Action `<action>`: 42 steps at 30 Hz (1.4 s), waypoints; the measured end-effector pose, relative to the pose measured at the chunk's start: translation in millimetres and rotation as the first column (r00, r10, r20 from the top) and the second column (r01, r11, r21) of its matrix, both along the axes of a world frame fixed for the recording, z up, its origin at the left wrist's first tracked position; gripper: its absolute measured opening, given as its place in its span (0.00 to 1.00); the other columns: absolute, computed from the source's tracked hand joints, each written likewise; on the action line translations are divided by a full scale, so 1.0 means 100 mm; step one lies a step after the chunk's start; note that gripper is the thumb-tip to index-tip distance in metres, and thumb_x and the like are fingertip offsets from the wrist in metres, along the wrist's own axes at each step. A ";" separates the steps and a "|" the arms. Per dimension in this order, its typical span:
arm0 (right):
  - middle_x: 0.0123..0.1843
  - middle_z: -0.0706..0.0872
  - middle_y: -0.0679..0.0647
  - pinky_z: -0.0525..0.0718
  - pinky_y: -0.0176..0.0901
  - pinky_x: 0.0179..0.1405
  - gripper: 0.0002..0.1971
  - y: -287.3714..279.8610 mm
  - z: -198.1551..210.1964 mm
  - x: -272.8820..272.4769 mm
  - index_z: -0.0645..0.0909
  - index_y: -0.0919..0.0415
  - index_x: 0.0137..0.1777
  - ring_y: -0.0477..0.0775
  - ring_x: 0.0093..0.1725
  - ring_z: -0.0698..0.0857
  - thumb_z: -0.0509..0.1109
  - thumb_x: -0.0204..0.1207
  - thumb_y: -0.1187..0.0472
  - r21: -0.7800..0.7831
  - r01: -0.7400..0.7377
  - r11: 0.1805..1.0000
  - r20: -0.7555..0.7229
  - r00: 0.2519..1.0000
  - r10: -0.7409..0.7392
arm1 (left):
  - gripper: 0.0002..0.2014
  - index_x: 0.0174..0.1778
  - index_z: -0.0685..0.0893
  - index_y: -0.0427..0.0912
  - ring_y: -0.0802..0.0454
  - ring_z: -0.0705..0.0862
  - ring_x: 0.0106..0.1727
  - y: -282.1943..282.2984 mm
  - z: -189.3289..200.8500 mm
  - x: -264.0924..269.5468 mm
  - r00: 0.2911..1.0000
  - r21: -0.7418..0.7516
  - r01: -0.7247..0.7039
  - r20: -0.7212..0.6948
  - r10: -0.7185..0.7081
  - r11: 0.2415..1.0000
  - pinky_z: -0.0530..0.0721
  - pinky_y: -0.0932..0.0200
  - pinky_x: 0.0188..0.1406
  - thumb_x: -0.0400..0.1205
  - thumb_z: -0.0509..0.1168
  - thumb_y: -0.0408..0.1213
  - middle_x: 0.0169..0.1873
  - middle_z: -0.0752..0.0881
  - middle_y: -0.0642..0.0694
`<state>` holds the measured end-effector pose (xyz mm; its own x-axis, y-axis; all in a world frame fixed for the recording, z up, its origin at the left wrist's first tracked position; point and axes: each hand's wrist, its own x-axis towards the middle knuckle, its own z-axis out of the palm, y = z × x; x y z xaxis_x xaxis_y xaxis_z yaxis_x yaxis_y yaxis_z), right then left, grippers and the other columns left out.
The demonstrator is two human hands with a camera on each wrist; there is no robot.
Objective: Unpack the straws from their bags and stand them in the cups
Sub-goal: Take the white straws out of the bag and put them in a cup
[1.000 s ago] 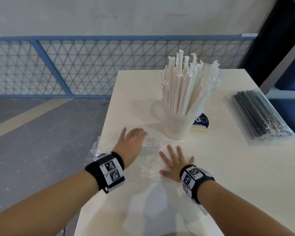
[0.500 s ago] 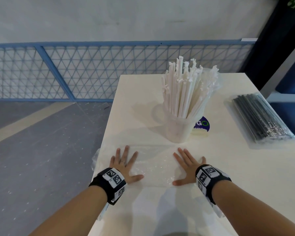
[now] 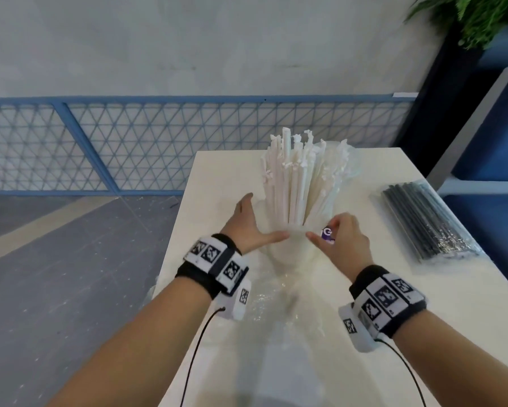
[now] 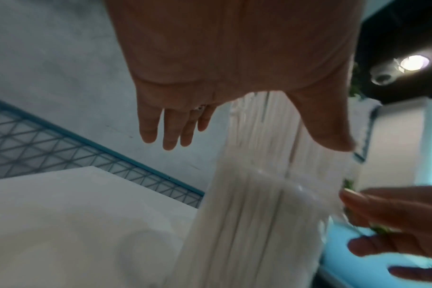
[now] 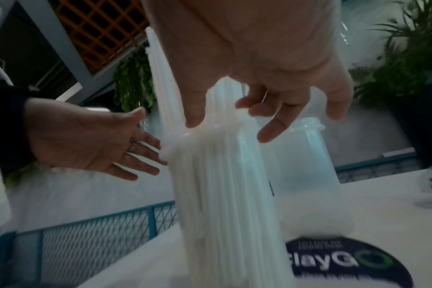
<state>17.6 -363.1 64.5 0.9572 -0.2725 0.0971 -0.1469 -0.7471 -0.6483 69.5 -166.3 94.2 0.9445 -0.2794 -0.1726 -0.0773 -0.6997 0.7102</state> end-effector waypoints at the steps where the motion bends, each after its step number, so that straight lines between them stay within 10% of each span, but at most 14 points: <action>1: 0.52 0.71 0.52 0.78 0.60 0.61 0.28 -0.06 0.07 0.06 0.70 0.63 0.53 0.58 0.49 0.80 0.78 0.65 0.46 0.051 0.034 0.998 0.048 0.998 -0.036 | 0.60 0.81 0.44 0.40 0.47 0.57 0.82 -0.05 0.05 0.10 0.999 -0.027 -0.008 -0.035 0.007 1.000 0.59 0.54 0.78 0.64 0.76 0.58 0.82 0.52 0.43; 6: 0.74 0.62 0.60 0.71 0.44 0.70 0.52 -0.30 0.28 0.31 0.56 0.66 0.77 0.56 0.72 0.70 0.83 0.59 0.51 0.149 -0.110 0.983 -0.053 0.991 0.119 | 0.65 0.79 0.54 0.43 0.48 0.66 0.77 -0.22 0.06 0.44 0.989 -0.119 0.020 -0.142 -0.037 0.993 0.67 0.51 0.76 0.49 0.80 0.59 0.76 0.65 0.47; 11: 0.73 0.70 0.52 0.71 0.40 0.65 0.52 -0.35 0.31 0.55 0.56 0.58 0.77 0.51 0.70 0.72 0.85 0.56 0.53 0.226 -0.284 0.932 -0.127 0.940 0.317 | 0.48 0.77 0.57 0.44 0.55 0.71 0.71 -0.25 0.07 0.55 0.961 -0.268 0.109 -0.217 -0.170 0.957 0.73 0.72 0.57 0.66 0.78 0.28 0.64 0.72 0.54; 16: 0.69 0.73 0.38 0.72 0.53 0.74 0.62 -0.19 0.14 0.75 0.61 0.50 0.77 0.48 0.72 0.72 0.82 0.41 0.31 0.217 -0.388 0.896 -0.017 0.916 0.401 | 0.64 0.77 0.61 0.51 0.51 0.72 0.75 -0.24 -0.16 0.74 0.973 -0.203 0.137 -0.156 -0.171 0.969 0.68 0.44 0.75 0.45 0.83 0.61 0.73 0.73 0.49; 21: 0.62 0.76 0.36 0.74 0.22 0.63 0.49 -0.13 0.20 0.80 0.63 0.58 0.76 0.24 0.62 0.72 0.83 0.57 0.45 0.251 -0.463 0.850 0.094 0.886 0.455 | 0.52 0.71 0.71 0.54 0.48 0.72 0.75 -0.18 -0.05 0.77 0.975 -0.189 0.180 -0.096 -0.201 0.965 0.62 0.36 0.78 0.50 0.81 0.63 0.68 0.80 0.50; 25: 0.60 0.80 0.42 0.78 0.25 0.61 0.35 -0.18 0.42 0.82 0.66 0.63 0.72 0.29 0.56 0.79 0.76 0.68 0.52 0.344 -0.404 0.848 0.170 0.915 0.366 | 0.42 0.69 0.73 0.44 0.50 0.80 0.67 -0.27 0.21 0.73 0.983 -0.351 0.144 -0.060 -0.176 0.925 0.79 0.51 0.67 0.59 0.82 0.40 0.60 0.83 0.48; 31: 0.67 0.79 0.52 0.81 0.29 0.61 0.41 -0.18 0.67 0.78 0.62 0.61 0.75 0.42 0.64 0.80 0.74 0.64 0.47 0.415 -0.434 0.800 0.246 0.900 0.361 | 0.36 0.69 0.73 0.43 0.56 0.81 0.61 -0.26 0.38 0.75 0.987 -0.483 0.149 0.020 -0.159 0.863 0.80 0.63 0.60 0.66 0.79 0.30 0.56 0.83 0.54; 36: 0.70 0.66 0.50 0.74 0.17 0.58 0.59 -0.20 0.42 0.67 0.42 0.47 0.80 0.44 0.67 0.74 0.83 0.60 0.66 0.467 -0.437 0.769 0.150 0.896 0.418 | 0.59 0.80 0.52 0.44 0.64 0.72 0.67 -0.16 0.16 0.75 0.957 -0.400 0.249 -0.042 -0.289 0.882 0.72 0.76 0.63 0.58 0.81 0.28 0.65 0.71 0.60; 39: 0.67 0.67 0.43 0.72 0.13 0.54 0.65 -0.17 0.32 0.66 0.34 0.49 0.80 0.42 0.66 0.73 0.83 0.58 0.70 0.494 -0.412 0.766 0.136 0.907 0.399 | 0.56 0.78 0.52 0.40 0.66 0.69 0.68 -0.15 0.06 0.73 0.939 -0.367 0.281 -0.085 -0.332 0.887 0.69 0.86 0.56 0.60 0.81 0.25 0.67 0.68 0.57; 42: 0.74 0.59 0.51 0.68 0.21 0.59 0.67 -0.08 0.30 0.68 0.35 0.52 0.81 0.41 0.69 0.65 0.85 0.54 0.66 0.424 -0.334 0.842 0.133 0.942 0.307 | 0.59 0.78 0.58 0.38 0.57 0.73 0.73 -0.23 0.01 0.70 0.948 -0.343 0.241 -0.115 -0.295 0.908 0.73 0.67 0.70 0.53 0.84 0.41 0.71 0.74 0.51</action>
